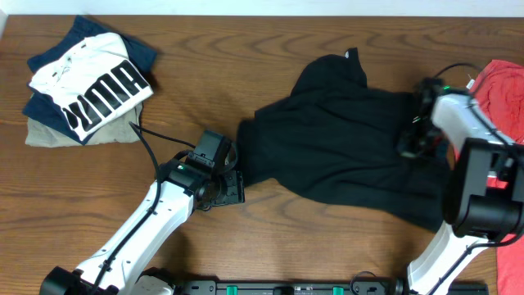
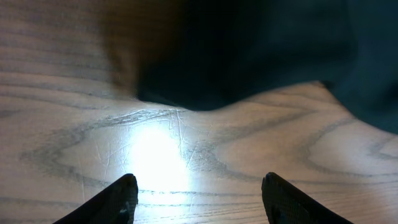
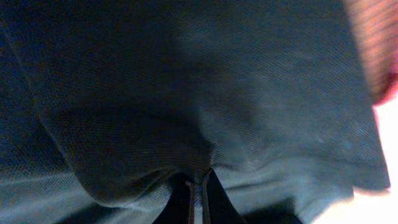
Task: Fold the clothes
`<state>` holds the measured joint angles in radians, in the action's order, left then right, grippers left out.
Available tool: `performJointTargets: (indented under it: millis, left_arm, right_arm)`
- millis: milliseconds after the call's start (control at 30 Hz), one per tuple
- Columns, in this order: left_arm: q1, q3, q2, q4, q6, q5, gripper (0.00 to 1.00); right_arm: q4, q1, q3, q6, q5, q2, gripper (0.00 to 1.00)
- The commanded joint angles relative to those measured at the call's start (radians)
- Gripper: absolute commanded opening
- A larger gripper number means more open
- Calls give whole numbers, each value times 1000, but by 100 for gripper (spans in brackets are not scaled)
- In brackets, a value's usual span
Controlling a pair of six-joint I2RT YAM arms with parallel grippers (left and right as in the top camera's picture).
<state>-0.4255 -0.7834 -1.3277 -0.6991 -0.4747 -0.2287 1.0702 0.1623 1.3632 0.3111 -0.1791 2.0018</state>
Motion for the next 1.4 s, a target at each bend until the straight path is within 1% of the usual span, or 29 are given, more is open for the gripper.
performJointTargets:
  millis: [0,133,167,200,233,333,367,400,467,633,833,933,1067,1233,1367]
  left_arm:
    - [5,-6,-6,-2,-13,13,65]
    - [5,-6,-6,-2,-13,13,65]
    - [5,-6,-6,-2,-13,13,65]
    - [5,-6,-6,-2,-13,13,66]
    - [5,-6,-6,-2,-13,13,65]
    - [5,-6,-6,-2,-13,13,66]
    - [5,-6,-6,-2,-13,13,65]
    - [5,-6,-6,-2,-13,13,65]
    - [5,-6,-6,-2,-13,13,65]
    - [5,-6,-6,-2,-13,13,65]
    - [5,-6,-6,-2,-12,13,66]
    - [5,-6,-6,-2,-12,13,66]
    - [5,-6,-6,-2,-12,13,66]
    - [5,-6,-6,-2,-12,13,66]
    - [5,-6,-6,-2,-12,13,66]
  right_arm:
    - [37,77,173,-2,-34,-1,2]
    - [95,126,343,-49,-34,-1,6]
    - [113,135,370,-51,-33,-1,11]
    - [132,142,386,-50,-32,-1,21]
    - [160,147,397,-51,-24,-1,34]
    - [252,155,389,-50,-19,-1,46]
    - [271,155,376,-50,-18,-1,54]
    - [286,155,362,-49,-19,-1,56]
    - [305,155,330,-33,-19,-1,57]
    - [319,166,228,12,-19,-1,56]
    - [234,212,115,56,-18,-1,54]
    - [175,238,99,55,-18,-1,50]
    - [148,276,95,55,15,-1,48]
    - [83,317,37,-5,75,-1,46]
    - [-21,336,-43,-8,75,-1,45]
